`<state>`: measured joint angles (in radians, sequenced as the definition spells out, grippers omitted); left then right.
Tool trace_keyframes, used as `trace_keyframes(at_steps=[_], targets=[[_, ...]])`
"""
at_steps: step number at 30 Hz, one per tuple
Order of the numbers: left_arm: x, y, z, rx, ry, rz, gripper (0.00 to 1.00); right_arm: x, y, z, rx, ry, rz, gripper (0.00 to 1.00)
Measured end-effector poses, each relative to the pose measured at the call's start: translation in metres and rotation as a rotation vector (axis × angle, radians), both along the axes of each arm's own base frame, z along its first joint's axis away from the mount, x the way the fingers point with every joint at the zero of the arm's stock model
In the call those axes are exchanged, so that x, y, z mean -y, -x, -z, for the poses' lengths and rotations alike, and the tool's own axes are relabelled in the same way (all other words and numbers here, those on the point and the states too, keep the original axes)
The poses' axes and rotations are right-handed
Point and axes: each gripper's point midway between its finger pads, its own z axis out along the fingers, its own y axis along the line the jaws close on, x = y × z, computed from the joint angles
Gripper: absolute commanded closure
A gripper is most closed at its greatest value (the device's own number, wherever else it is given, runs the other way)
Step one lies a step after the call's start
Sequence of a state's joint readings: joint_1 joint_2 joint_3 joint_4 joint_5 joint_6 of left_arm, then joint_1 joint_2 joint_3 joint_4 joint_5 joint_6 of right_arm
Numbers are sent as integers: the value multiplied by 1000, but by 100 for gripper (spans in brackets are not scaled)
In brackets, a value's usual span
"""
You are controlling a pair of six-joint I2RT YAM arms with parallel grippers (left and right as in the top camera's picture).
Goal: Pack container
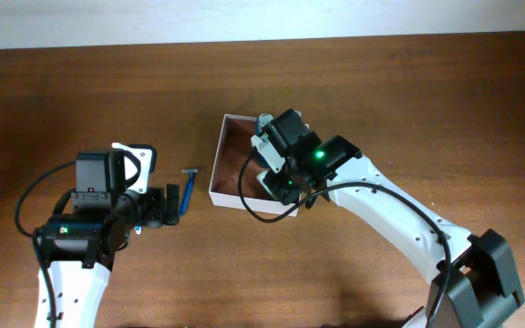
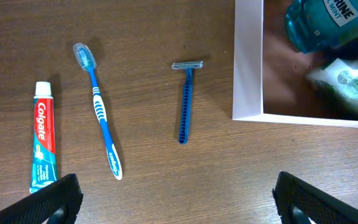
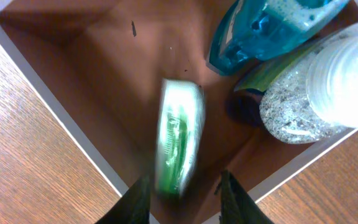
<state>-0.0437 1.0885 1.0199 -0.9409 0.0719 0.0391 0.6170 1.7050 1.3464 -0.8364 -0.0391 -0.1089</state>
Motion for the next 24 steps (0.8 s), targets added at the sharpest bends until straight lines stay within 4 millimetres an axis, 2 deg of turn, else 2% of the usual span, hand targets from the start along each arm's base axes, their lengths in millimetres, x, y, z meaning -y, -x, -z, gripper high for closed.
trace_keyframes(at_steps=[4, 6, 8, 10, 11, 12, 14, 16, 18, 20, 21, 24], targets=[[0, 0, 0, -2, 0, 0, 1, 7, 1, 1, -10, 22, 53, 68], [0, 0, 0, -2, 0, 0, 1, 14, 1, -5, 4, 35, 96, 67], [0, 0, 0, -2, 0, 0, 1, 23, -2, -24, 62, 29, 160, 67], [0, 0, 0, -2, 0, 0, 1, 37, -5, -60, 161, -6, 259, 65], [0, 0, 0, -2, 0, 0, 1, 51, -4, -88, 232, -40, 353, 58], [0, 0, 0, -1, 0, 0, 1, 62, -2, -108, 279, -70, 409, 55], [0, 0, 0, 2, 0, 1, 1, 101, 6, -148, 356, -150, 590, 49], [1, -1, -1, 4, 3, 2, 1, 141, 13, -171, 401, -199, 742, 41], [1, -4, -3, 19, 4, 2, 1, 179, 22, -182, 416, -220, 879, 35], [1, -8, -5, 38, 5, 2, 1, 207, 32, -181, 399, -219, 981, 34], [1, -9, -7, 43, 5, 2, 5, 222, 38, -176, 365, -214, 1036, 34], [1, -19, -7, 32, 6, -2, 21, 246, 44, -164, 293, -221, 1118, 35]])
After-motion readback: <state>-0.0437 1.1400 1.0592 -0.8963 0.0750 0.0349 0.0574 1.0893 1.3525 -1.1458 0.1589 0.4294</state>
